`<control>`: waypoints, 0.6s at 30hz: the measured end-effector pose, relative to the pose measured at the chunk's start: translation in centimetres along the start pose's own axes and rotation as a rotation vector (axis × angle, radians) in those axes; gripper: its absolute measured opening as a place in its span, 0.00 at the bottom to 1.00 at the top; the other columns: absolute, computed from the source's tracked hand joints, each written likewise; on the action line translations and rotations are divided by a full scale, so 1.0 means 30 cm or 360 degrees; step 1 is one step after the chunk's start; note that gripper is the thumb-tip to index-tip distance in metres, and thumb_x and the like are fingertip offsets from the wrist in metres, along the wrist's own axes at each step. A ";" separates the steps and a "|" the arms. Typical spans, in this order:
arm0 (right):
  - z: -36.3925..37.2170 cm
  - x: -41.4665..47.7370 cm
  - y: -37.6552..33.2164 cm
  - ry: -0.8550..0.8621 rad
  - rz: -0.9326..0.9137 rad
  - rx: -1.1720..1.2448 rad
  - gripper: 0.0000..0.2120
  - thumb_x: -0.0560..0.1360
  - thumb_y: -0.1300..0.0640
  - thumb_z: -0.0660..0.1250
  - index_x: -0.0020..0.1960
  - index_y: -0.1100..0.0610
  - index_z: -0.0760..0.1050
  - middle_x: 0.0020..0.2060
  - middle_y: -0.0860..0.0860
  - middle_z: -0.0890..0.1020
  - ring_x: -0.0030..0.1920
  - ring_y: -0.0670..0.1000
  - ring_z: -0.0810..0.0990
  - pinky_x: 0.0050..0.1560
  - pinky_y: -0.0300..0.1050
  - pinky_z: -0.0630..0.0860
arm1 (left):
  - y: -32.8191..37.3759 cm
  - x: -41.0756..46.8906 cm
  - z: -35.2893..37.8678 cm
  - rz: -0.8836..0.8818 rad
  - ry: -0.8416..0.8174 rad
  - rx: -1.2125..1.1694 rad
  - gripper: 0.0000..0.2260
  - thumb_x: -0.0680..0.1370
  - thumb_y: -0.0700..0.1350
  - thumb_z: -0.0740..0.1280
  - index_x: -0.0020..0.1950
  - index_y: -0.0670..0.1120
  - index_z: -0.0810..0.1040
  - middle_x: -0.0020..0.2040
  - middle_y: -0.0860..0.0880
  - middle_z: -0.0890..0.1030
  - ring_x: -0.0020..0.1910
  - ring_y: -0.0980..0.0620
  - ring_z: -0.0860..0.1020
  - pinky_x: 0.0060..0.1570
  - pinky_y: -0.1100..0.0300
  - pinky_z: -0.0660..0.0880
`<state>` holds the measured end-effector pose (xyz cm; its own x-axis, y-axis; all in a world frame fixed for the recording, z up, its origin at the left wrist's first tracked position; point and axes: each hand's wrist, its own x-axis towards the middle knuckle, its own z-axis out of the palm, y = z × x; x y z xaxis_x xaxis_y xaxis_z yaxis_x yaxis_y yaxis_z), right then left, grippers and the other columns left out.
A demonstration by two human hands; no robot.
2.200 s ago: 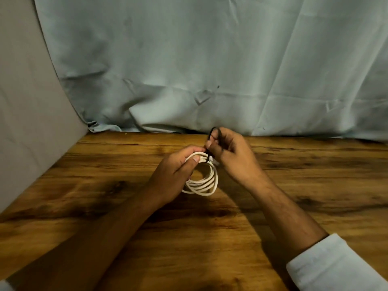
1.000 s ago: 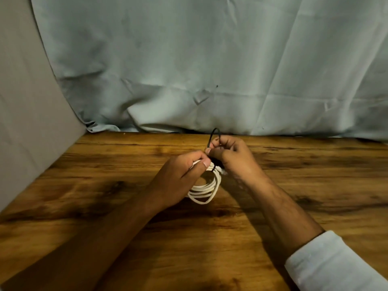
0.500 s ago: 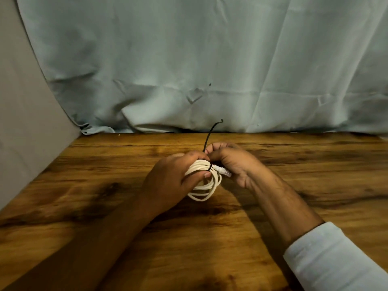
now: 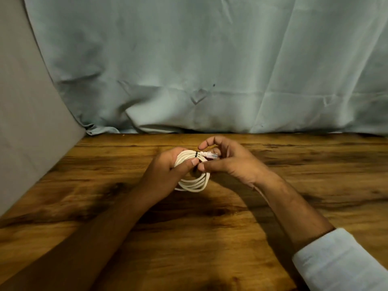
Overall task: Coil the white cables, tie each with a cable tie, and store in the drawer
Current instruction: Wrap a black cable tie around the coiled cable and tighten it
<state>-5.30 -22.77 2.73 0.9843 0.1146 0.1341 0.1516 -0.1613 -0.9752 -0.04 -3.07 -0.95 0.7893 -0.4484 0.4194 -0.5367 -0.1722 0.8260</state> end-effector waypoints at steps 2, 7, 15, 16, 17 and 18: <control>0.010 0.005 0.016 0.0075 -0.0087 -0.0087 0.19 0.72 0.76 0.73 0.59 0.62 0.77 0.42 0.54 0.84 0.40 0.48 0.81 0.42 0.41 0.80 | -0.002 0.003 0.004 -0.0059 -0.0019 -0.0069 0.06 0.80 0.49 0.69 0.55 0.52 0.83 0.47 0.50 0.87 0.47 0.50 0.85 0.54 0.39 0.80; 0.041 0.010 0.041 0.0168 -0.0262 -0.0329 0.17 0.70 0.72 0.71 0.53 0.56 0.77 0.40 0.48 0.82 0.39 0.47 0.79 0.41 0.50 0.78 | -0.005 0.003 0.015 -0.0252 -0.0029 -0.0363 0.07 0.82 0.45 0.68 0.58 0.47 0.84 0.50 0.45 0.87 0.53 0.43 0.85 0.59 0.42 0.79; 0.091 0.001 0.057 0.0493 -0.0788 -0.1139 0.12 0.75 0.61 0.74 0.57 0.53 0.77 0.49 0.47 0.80 0.49 0.48 0.80 0.48 0.51 0.79 | 0.006 0.014 0.019 -0.0424 -0.0019 -0.0668 0.09 0.81 0.42 0.68 0.58 0.40 0.83 0.44 0.46 0.87 0.40 0.57 0.83 0.39 0.66 0.76; 0.092 0.001 0.056 0.0526 -0.0865 -0.1198 0.12 0.76 0.60 0.73 0.58 0.54 0.78 0.51 0.47 0.79 0.51 0.48 0.80 0.50 0.50 0.78 | 0.005 0.018 0.017 -0.0428 -0.0009 -0.0698 0.10 0.81 0.43 0.68 0.58 0.40 0.83 0.45 0.44 0.87 0.42 0.55 0.82 0.42 0.64 0.75; 0.090 0.001 0.056 0.0547 -0.0927 -0.1227 0.11 0.76 0.61 0.73 0.58 0.55 0.78 0.52 0.48 0.79 0.52 0.49 0.80 0.51 0.50 0.78 | 0.004 0.021 0.016 -0.0431 -0.0004 -0.0720 0.11 0.80 0.45 0.69 0.58 0.41 0.84 0.49 0.42 0.87 0.45 0.52 0.82 0.45 0.60 0.75; 0.090 -0.001 0.055 0.0561 -0.0969 -0.1236 0.11 0.76 0.62 0.72 0.58 0.55 0.79 0.52 0.48 0.80 0.52 0.49 0.80 0.52 0.50 0.78 | -0.001 0.024 0.015 -0.0437 -0.0006 -0.0740 0.12 0.79 0.47 0.70 0.58 0.41 0.84 0.51 0.41 0.86 0.48 0.48 0.80 0.48 0.56 0.74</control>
<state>-5.32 -20.39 0.63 0.6737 0.1156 0.7299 0.5236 -0.7717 -0.3610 0.41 -3.79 -0.84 0.8804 -0.4448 0.1643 -0.1219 0.1225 0.9850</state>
